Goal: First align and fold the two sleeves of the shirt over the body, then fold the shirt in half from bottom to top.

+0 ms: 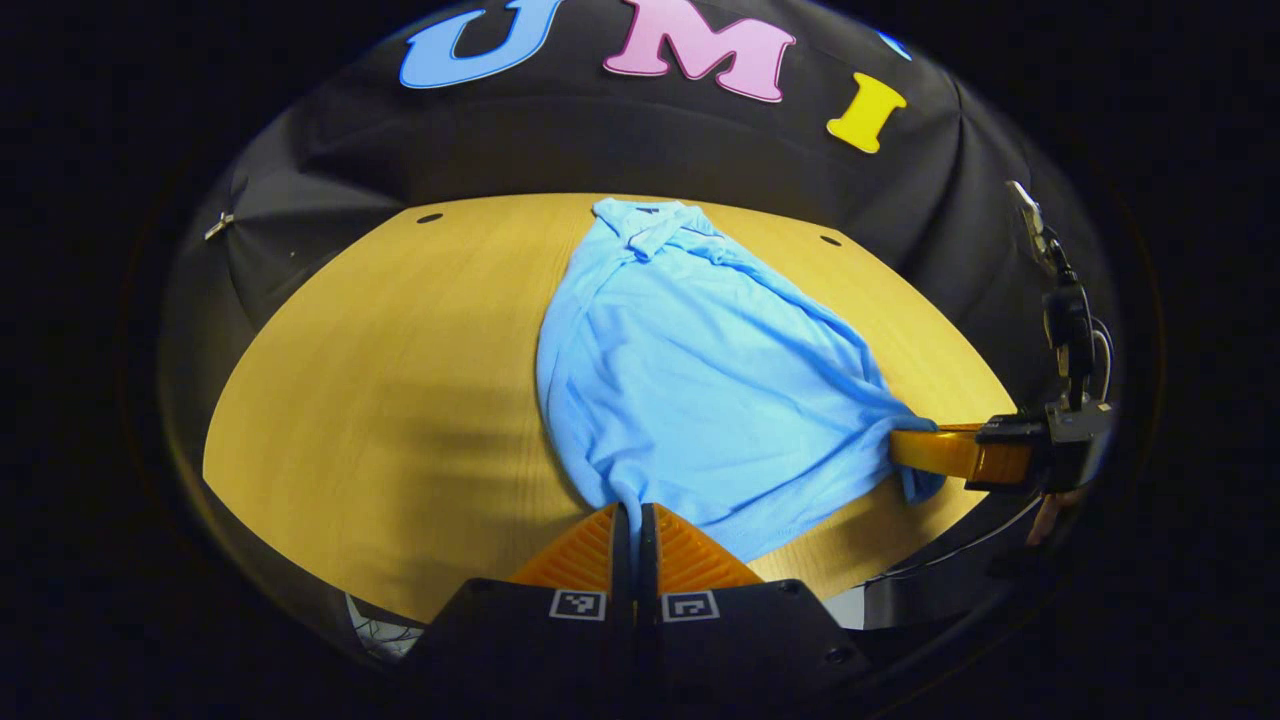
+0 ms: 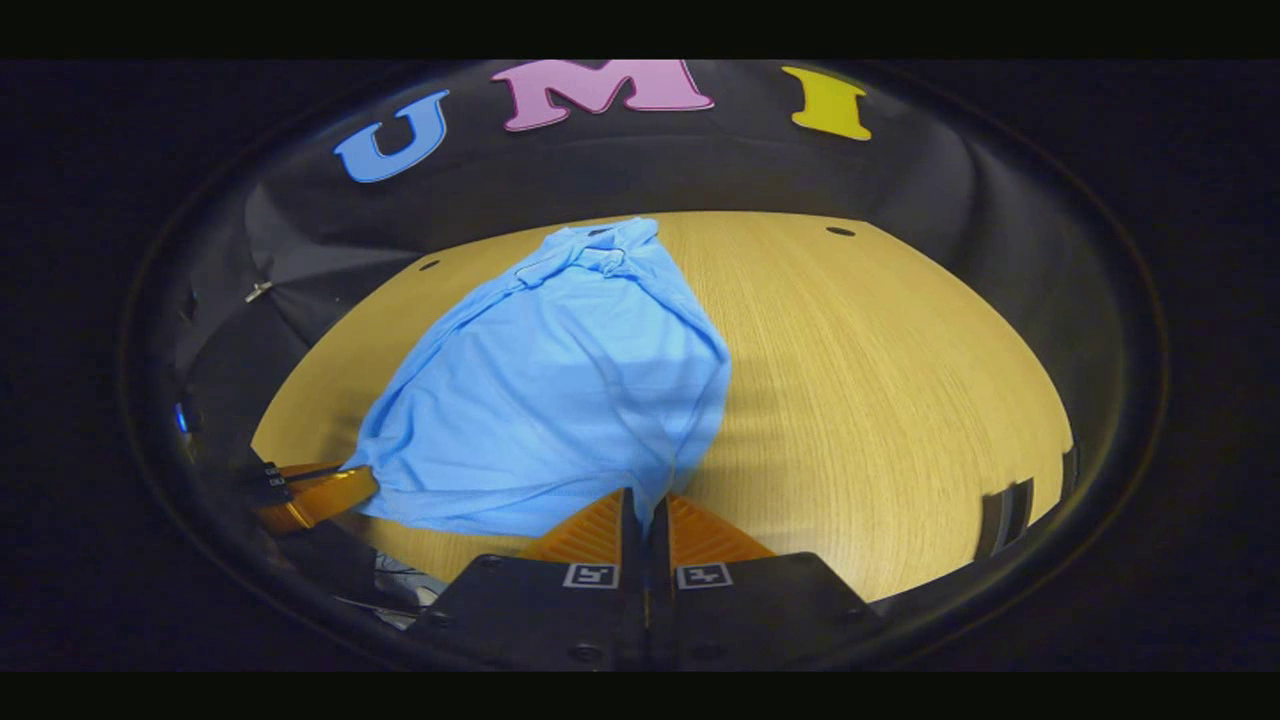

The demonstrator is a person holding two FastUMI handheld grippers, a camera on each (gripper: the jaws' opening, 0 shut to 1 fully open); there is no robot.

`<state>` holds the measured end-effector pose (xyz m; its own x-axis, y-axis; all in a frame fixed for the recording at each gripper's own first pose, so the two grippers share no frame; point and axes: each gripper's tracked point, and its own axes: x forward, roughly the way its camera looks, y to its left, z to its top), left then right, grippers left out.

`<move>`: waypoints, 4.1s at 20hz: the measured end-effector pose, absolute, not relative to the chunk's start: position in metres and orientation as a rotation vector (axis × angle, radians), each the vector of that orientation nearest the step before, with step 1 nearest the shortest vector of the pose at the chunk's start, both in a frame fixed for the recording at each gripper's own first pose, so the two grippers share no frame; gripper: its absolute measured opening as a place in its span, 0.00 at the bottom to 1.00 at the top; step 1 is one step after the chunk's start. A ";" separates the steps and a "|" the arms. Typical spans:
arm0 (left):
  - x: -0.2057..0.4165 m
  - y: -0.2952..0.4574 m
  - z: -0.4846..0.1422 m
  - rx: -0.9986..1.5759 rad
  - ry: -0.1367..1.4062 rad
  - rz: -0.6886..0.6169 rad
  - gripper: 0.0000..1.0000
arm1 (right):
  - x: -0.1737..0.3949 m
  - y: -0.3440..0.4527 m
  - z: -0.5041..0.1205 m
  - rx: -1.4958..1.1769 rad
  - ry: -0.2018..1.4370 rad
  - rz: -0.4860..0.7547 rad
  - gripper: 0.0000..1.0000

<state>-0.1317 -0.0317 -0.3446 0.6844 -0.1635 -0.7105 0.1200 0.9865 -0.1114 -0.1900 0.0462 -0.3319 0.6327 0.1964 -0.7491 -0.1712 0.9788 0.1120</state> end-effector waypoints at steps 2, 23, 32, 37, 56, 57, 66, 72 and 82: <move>-0.126 -0.033 -0.326 -0.073 0.791 -0.161 0.06 | -0.186 0.047 -0.321 0.019 0.855 0.231 0.05; 0.094 -0.040 -0.160 -0.134 0.541 -0.101 0.06 | 0.043 0.087 -0.172 0.056 0.582 0.352 0.06; 0.219 -0.030 -0.156 -0.114 0.492 -0.085 0.06 | 0.176 0.104 -0.153 0.062 0.479 0.351 0.06; 0.304 -0.021 -0.180 -0.076 0.479 -0.079 0.06 | 0.246 0.124 -0.171 0.062 0.449 0.343 0.06; 0.390 -0.014 -0.238 -0.009 0.362 -0.009 0.85 | 0.306 0.109 -0.252 -0.020 0.444 0.243 0.80; 0.379 -0.013 -0.221 -0.010 0.326 -0.001 1.00 | 0.297 0.108 -0.241 -0.020 0.421 0.243 0.99; 0.218 -0.025 -0.070 0.016 0.098 0.003 0.98 | 0.169 0.077 -0.096 0.067 0.202 0.139 0.98; 0.059 -0.023 0.002 0.003 -0.004 0.004 0.98 | 0.038 0.057 -0.023 0.043 0.117 0.122 0.98; -0.134 -0.048 0.000 -0.056 0.034 -0.052 0.98 | -0.120 0.053 0.022 0.007 0.024 0.173 0.98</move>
